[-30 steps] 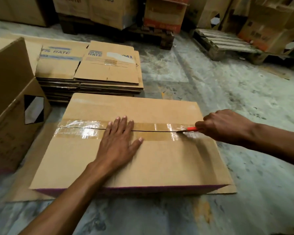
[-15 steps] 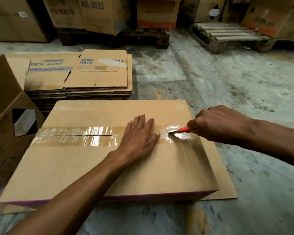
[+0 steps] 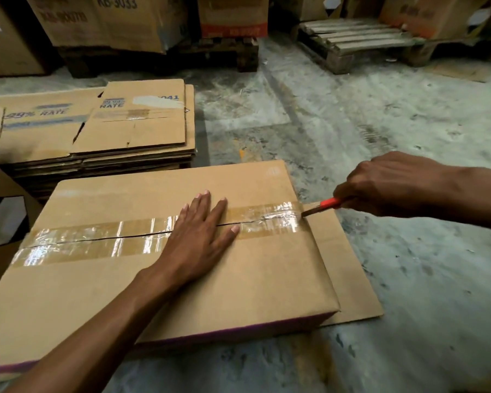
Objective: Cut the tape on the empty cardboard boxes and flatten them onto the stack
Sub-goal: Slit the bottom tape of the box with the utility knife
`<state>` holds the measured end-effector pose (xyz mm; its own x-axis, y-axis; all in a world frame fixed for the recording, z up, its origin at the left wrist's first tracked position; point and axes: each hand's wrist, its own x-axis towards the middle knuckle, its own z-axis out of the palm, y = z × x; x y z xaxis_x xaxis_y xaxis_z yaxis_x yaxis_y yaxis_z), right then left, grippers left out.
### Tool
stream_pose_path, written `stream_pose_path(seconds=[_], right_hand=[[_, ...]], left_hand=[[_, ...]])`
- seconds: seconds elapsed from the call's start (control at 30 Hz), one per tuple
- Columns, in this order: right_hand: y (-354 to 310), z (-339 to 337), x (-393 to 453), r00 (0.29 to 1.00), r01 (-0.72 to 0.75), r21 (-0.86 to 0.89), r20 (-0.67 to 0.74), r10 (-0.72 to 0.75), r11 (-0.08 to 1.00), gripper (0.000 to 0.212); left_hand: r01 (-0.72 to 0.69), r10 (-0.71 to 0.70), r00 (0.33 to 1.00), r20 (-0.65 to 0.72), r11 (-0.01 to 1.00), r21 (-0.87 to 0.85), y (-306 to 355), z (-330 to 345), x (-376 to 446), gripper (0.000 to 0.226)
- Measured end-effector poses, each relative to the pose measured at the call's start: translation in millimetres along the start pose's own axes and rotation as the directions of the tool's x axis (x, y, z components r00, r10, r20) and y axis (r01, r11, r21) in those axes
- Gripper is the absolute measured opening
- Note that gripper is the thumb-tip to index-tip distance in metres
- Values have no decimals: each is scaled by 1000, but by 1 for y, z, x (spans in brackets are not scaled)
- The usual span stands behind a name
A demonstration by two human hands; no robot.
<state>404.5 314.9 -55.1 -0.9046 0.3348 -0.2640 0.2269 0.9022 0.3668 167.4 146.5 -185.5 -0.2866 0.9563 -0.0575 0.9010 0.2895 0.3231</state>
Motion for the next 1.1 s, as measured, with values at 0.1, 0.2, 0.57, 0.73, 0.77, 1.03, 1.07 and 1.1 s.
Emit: stream_pose_path(seconds=[0.1, 0.2, 0.57, 0.73, 0.77, 1.03, 1.07, 1.1], right_hand=[[-2, 5, -3, 1000, 8, -8, -7, -8, 1000, 27], [5, 9, -6, 999, -21, -91, 27, 23, 996, 27], [13, 53, -5, 747, -549, 794, 325, 580, 261, 23], [-42, 81, -12, 677, -429, 898, 392, 623, -99, 28], [-50, 85, -13, 679, -401, 905, 396, 618, -140, 28], [-61, 99, -12, 712, -290, 934, 356, 606, -207, 25], [-61, 100, -11, 719, -288, 935, 353, 598, -206, 25], [-62, 100, -11, 727, -285, 937, 349, 591, -203, 26]], left_hand=[[0, 0, 1000, 2, 1000, 3, 1, -1, -1, 74], [5, -5, 1000, 23, 1000, -21, 1, -6, -2, 77], [50, -55, 997, -47, 994, -96, 49, -38, 57, 46], [152, -149, 988, 50, 987, -58, 73, -30, 113, 78], [185, -181, 980, 78, 982, -42, 76, -27, 121, 87], [234, -249, 963, 102, 962, 140, 98, -15, 144, 96], [224, -238, 966, 105, 966, 133, 98, -17, 144, 90], [209, -223, 969, 106, 970, 128, 99, -19, 143, 84]])
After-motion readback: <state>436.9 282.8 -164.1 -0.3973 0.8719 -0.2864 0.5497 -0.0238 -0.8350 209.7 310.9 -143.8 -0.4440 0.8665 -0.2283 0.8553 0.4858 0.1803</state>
